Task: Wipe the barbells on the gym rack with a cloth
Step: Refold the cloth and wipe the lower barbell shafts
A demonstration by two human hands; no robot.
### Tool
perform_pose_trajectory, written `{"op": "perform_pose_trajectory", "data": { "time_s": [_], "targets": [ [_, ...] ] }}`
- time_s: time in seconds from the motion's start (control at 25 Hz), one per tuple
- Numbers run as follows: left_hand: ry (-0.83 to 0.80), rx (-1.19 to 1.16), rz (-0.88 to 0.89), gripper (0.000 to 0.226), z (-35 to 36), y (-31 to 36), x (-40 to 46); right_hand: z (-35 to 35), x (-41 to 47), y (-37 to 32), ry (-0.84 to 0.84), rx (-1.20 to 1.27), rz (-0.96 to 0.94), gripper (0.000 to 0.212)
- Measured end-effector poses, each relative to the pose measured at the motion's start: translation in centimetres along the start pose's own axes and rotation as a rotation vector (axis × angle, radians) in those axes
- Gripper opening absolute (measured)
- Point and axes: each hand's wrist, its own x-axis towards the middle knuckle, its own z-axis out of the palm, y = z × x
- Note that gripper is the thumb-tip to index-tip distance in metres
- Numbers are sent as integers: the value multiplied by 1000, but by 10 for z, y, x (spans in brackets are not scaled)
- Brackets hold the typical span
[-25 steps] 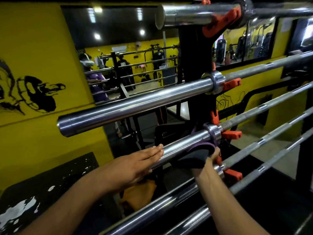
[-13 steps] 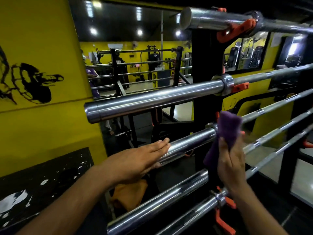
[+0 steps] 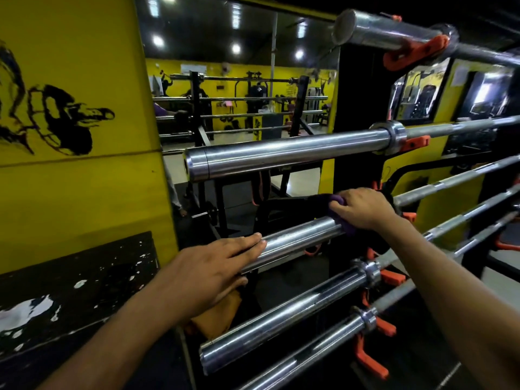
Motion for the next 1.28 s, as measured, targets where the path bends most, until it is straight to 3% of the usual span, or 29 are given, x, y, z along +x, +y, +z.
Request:
{"op": "perform_pose_trajectory", "data": {
  "time_s": [0.16,0.28,0.36,0.44,0.52,0.6,0.68,0.76,0.84,0.92,1.04,1.12,1.2,1.28],
  "targets": [
    [-36,-36,-21,76,2,-3,-2,15,-28,2,267,212,-41,32],
    [-64,-99,-38,70,-2,-5,0,29,-48,-21,431,403,61,16],
    [-137,-128,-65,67,-7,-5,3,35,-58,-50,472,487,75,24],
    [-187,-149,-79,66,-11,-3,5,45,-76,-65,476,449,-91,39],
    [-183,-161,-63,64,-10,-3,6,59,-93,-48,480,378,-260,51],
    [-181,-170,-50,66,-6,-6,4,55,-90,-20,470,390,-251,48],
    [-180,-162,-50,72,-4,-7,2,33,-62,-6,394,371,-89,35],
    [-183,-176,-60,73,-5,-7,4,5,-23,-14,119,220,46,41],
    [-183,-191,-65,73,-6,-8,5,-13,4,-37,-236,117,66,52],
    [-194,-192,-64,75,-6,-8,5,-18,1,-62,-330,113,-11,43],
    [-195,-191,-50,74,-7,-8,5,1,-50,-71,131,305,-282,25],
    [-205,-193,-47,73,-6,-7,4,23,-75,-42,313,390,-349,35],
    [-207,-187,-48,73,-6,-7,5,26,-68,-13,341,420,-184,29],
    [-210,-172,-56,75,-6,-8,6,7,-37,-13,177,342,53,23]
  ]
}}
